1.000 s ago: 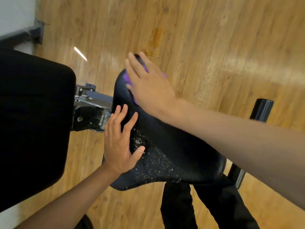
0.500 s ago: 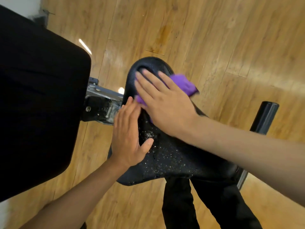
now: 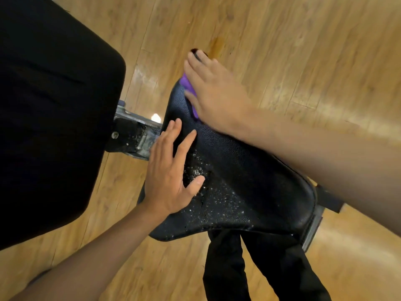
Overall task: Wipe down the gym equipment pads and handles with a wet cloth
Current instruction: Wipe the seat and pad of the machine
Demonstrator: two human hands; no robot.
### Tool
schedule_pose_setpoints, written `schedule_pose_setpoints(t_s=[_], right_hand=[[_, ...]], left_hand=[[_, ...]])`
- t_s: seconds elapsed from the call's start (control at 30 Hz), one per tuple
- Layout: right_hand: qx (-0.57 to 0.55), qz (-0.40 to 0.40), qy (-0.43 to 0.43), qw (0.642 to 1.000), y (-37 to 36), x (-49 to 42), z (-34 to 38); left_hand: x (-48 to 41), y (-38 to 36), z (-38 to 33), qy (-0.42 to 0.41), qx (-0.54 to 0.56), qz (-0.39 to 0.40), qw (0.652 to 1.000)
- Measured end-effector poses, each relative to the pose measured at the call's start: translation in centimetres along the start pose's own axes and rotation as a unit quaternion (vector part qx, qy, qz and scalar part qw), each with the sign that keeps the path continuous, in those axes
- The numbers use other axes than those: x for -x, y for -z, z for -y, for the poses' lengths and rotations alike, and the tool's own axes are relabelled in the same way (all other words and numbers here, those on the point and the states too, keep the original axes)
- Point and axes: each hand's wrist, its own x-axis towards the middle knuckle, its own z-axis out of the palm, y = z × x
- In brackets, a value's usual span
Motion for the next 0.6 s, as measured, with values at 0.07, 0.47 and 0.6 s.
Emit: schedule_pose_setpoints(t_s=[0.07, 0.47, 0.6], right_hand=[[-0.033, 0.014, -0.030, 0.999, 0.2, -0.8, -0.3], [-0.125, 0.005, -0.112, 0.986, 0.1, 8.0, -1.4], [-0.219, 0.018, -0.111, 0.969, -0.1, 0.9, -2.2]], left_hand=[[0.0, 0.0, 0.0, 0.002, -0.003, 0.003, 1.000], [-0.1, 0.0, -0.1, -0.019, -0.020, -0.001, 1.000], [-0.2, 0.0, -0.1, -0.025, -0.053, 0.019, 0.998]])
